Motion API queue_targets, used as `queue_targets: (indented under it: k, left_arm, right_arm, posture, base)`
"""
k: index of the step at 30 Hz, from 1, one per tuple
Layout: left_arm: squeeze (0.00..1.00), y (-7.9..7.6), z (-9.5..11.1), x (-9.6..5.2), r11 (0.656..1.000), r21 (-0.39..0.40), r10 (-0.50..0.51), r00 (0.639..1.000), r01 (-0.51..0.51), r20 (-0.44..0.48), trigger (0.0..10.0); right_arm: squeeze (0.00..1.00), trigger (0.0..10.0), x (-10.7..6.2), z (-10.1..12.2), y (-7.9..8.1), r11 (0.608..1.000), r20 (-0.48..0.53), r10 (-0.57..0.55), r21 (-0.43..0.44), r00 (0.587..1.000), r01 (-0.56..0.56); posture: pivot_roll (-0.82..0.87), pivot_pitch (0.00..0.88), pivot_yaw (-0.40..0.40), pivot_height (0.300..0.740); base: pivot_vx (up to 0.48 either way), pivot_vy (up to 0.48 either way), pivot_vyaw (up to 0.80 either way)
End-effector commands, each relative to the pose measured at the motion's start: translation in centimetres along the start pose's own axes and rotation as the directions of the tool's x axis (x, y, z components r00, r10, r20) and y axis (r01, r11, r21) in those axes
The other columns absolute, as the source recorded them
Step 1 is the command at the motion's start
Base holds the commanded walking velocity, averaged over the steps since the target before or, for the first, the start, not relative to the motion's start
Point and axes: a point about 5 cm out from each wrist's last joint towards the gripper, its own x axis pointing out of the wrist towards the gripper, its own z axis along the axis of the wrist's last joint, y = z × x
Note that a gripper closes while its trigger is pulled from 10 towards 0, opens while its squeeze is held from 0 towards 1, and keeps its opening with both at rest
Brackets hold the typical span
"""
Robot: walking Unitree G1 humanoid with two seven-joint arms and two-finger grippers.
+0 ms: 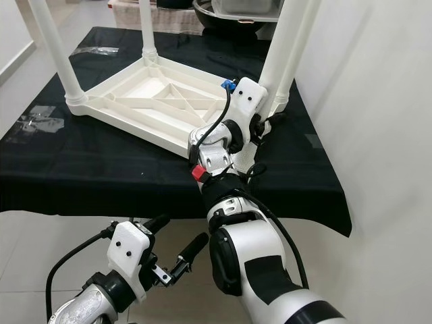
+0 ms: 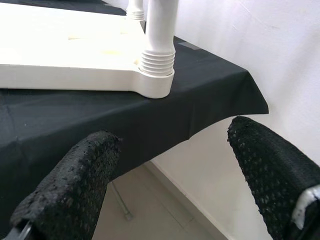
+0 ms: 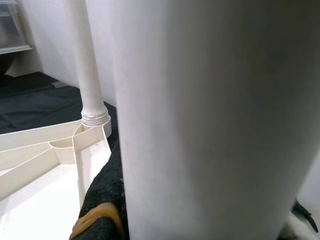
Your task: Building children table
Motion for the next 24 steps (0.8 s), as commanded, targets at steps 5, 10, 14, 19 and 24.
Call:
queue_targets:
  k: [5, 10, 14, 19, 24]
  left_arm:
    - [0.0, -0.25, -0.01, -0.18, 1.0, -0.025, 0.005, 1.0, -0.005, -0.008, 10.0]
    - [0.0, -0.34, 0.01, -0.17, 1.0, -0.023, -0.001, 1.0, 0.0, -0.009, 10.0]
    - [0.0, -0.44, 0.01, -0.17, 1.0, -0.022, -0.005, 1.0, 0.004, -0.009, 10.0]
    - [0.0, -0.48, 0.0, -0.15, 1.0, -0.021, -0.005, 1.0, 0.005, -0.008, 10.0]
    - [0.0, -0.51, -0.05, -0.09, 1.0, -0.019, -0.008, 1.0, 0.007, -0.009, 10.0]
  right_arm:
    - [0.0, 10.0, 0.8, -4.55, -2.22, 0.976, -0.145, -0.175, -0.154, 0.974, 0.153]
    - [0.0, 10.0, 0.8, -4.45, -2.23, 0.975, -0.149, -0.187, -0.15, 0.971, 0.165]
    - [0.0, 10.0, 0.61, -4.36, -2.06, 0.978, -0.162, -0.182, -0.133, 0.97, 0.162]
    - [0.0, 10.0, 0.45, -4.16, -1.78, 0.985, -0.156, -0.153, -0.107, 0.976, 0.137]
    - [0.0, 10.0, 0.26, -3.96, -1.58, 0.986, -0.159, -0.151, -0.095, 0.976, 0.137]
  posture:
    - [0.11, 0.178, -0.079, 0.74]
    - [0.11, 0.173, -0.079, 0.74]
    - [0.11, 0.169, -0.079, 0.74]
    - [0.11, 0.163, -0.082, 0.74]
    - [0.11, 0.157, -0.082, 0.74]
  base:
    - [0.0, 0.0, 0.0]
    - [0.0, 0.0, 0.0]
    - [0.0, 0.0, 0.0]
    - [0.0, 0.0, 0.0]
    - [0.0, 0.0, 0.0]
